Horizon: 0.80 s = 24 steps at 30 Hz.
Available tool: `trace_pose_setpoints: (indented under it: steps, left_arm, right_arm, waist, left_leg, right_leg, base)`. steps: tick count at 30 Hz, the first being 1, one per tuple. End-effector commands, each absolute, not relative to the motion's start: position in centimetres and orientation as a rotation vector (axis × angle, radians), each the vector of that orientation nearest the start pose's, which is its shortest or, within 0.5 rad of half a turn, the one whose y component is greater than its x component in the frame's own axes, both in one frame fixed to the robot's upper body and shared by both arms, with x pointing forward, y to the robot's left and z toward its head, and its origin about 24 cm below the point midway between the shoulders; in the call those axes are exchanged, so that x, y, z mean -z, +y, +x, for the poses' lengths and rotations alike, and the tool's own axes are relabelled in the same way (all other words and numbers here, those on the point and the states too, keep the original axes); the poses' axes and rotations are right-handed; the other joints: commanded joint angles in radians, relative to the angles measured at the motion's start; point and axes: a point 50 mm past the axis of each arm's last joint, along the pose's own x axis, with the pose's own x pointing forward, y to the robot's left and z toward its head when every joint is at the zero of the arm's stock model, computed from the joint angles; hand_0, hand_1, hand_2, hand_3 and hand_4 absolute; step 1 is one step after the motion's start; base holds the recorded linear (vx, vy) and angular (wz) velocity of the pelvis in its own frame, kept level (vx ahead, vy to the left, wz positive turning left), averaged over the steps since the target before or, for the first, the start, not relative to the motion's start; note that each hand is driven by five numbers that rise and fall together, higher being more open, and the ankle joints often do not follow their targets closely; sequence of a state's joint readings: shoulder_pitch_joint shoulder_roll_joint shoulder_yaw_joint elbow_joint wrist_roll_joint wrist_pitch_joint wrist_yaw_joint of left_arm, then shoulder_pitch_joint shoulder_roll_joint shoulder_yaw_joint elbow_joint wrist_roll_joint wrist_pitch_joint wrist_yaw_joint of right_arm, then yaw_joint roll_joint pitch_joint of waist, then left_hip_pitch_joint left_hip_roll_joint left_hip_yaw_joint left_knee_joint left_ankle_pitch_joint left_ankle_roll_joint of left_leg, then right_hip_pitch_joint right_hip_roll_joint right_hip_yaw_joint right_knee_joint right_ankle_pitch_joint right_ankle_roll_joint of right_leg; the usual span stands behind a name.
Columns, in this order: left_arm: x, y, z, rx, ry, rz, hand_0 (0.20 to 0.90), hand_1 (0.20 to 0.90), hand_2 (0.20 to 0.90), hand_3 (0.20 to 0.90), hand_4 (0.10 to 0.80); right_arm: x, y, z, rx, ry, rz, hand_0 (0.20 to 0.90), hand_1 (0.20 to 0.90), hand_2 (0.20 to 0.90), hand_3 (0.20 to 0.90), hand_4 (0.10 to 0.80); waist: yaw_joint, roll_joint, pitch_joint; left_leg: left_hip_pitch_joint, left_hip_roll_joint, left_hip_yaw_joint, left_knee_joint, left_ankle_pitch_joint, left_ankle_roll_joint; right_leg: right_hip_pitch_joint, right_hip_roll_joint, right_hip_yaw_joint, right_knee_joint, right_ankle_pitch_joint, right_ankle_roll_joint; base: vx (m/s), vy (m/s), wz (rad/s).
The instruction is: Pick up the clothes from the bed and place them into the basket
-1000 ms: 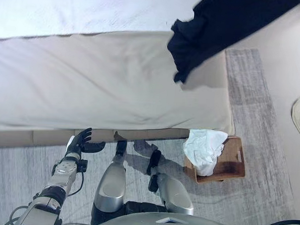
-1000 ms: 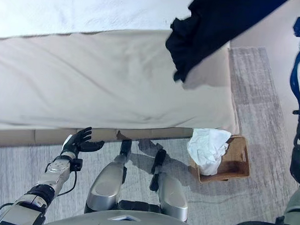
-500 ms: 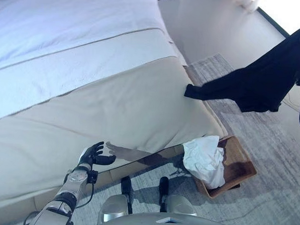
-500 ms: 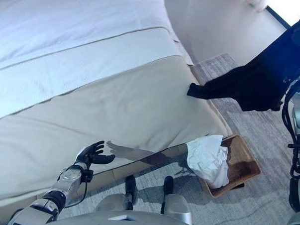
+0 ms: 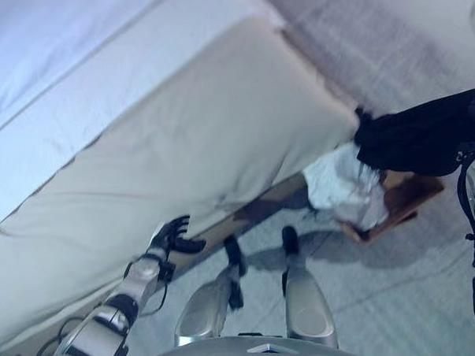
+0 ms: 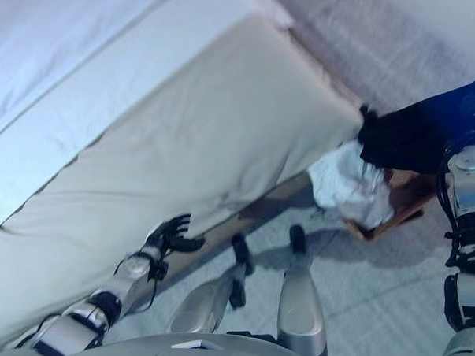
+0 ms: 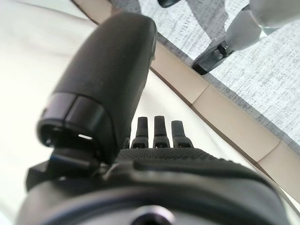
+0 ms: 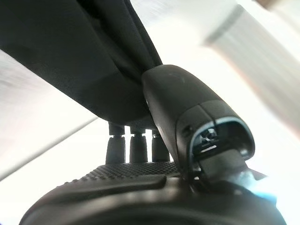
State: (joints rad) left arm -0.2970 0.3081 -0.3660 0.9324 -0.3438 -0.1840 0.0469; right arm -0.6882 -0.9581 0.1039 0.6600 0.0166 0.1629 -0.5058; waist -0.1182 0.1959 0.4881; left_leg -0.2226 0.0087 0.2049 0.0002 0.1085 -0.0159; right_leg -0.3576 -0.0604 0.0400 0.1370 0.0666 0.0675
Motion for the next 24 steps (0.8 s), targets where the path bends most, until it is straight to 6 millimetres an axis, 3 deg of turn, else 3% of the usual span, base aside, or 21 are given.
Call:
trace_pose_setpoints:
  steps: [1, 8, 9, 13, 17, 23, 24]
  left_arm:
    - [3.5, 20.2, 28.4, 0.032, 0.308, 0.161, 0.900, 0.900, 0.900, 0.900, 0.800]
    - [1.2, 20.0, 29.9, 0.062, 0.219, 0.158, 0.900, 0.900, 0.900, 0.900, 0.800]
    - [1.1, 20.0, 29.8, 0.072, 0.215, 0.164, 0.900, 0.900, 0.900, 0.900, 0.800]
    - [1.2, 20.0, 29.7, 0.085, 0.211, 0.165, 0.900, 0.900, 0.900, 0.900, 0.800]
    - [1.8, 19.8, 29.0, 0.120, 0.224, 0.161, 0.900, 0.900, 0.900, 0.900, 0.800]
    - [2.4, 19.3, 28.2, 0.195, 0.251, 0.168, 0.900, 0.900, 0.900, 0.900, 0.800]
    - [2.4, 19.3, 28.2, 0.220, 0.256, 0.195, 0.900, 0.900, 0.900, 0.900, 0.800]
  right_arm:
    - [-28.8, -35.1, 32.6, 0.956, -0.416, -0.869, 0.300, 0.300, 0.300, 0.200, 0.100]
    - [-27.6, -35.6, 33.9, 0.963, -0.243, -0.856, 0.300, 0.300, 0.300, 0.200, 0.100]
    - [-26.9, -36.2, 34.1, 0.981, -0.171, -0.834, 0.900, 0.900, 0.900, 0.900, 0.800]
    - [-27.0, -36.6, 34.6, 0.998, -0.072, -0.797, 0.900, 0.900, 0.900, 0.900, 0.800]
    - [-25.4, -38.8, 34.1, 1.028, 0.108, -0.783, 0.900, 0.900, 0.900, 0.900, 0.800]
    - [-22.0, -40.9, 32.7, 1.055, 0.246, -0.669, 0.900, 0.900, 0.900, 0.900, 0.800]
    - [-20.8, -41.3, 32.2, 1.060, 0.257, -0.627, 0.900, 0.900, 0.900, 0.900, 0.800]
  waist:
    - [-0.015, -0.043, 0.026]
    - [-0.010, 0.008, 0.032]
    - [-0.003, 0.024, 0.032]
    - [0.015, 0.051, 0.032]
    - [0.044, 0.080, 0.032]
    - [0.060, 0.090, 0.032]
    - [0.060, 0.084, 0.032]
  left_leg:
    - [-0.120, -0.052, -0.040, 0.297, -0.178, 0.022]
    - [-0.348, -0.047, -0.021, 0.467, -0.219, 0.028]
    - [-0.372, -0.043, -0.032, 0.491, -0.250, 0.023]
    - [-0.428, -0.041, -0.029, 0.495, -0.241, 0.022]
    - [-0.445, -0.052, -0.033, 0.455, -0.209, 0.019]
    - [-0.401, -0.069, -0.047, 0.389, -0.180, 0.013]
    - [-0.393, -0.073, -0.041, 0.355, -0.146, 0.018]
  right_leg:
    - [-0.077, -0.050, -0.075, 0.188, -0.117, -0.055]
    - [-0.317, -0.051, -0.066, 0.352, -0.167, -0.081]
    - [-0.348, -0.047, -0.051, 0.376, -0.198, -0.078]
    - [-0.416, -0.050, -0.046, 0.387, -0.192, -0.078]
    - [-0.437, -0.052, -0.052, 0.367, -0.176, -0.076]
    - [-0.384, -0.060, -0.070, 0.323, -0.162, -0.073]
    - [-0.369, -0.063, -0.083, 0.288, -0.123, -0.078]
  base:
    - [-0.136, -0.083, -0.13]
    - [-0.032, -0.059, 0.08]
    - [0.078, -0.046, -0.07]
    - [0.028, -0.013, -0.09]
    - [0.033, 0.022, -0.03]
    - [0.062, 0.072, 0.02]
    - [-0.022, 0.107, 0.04]
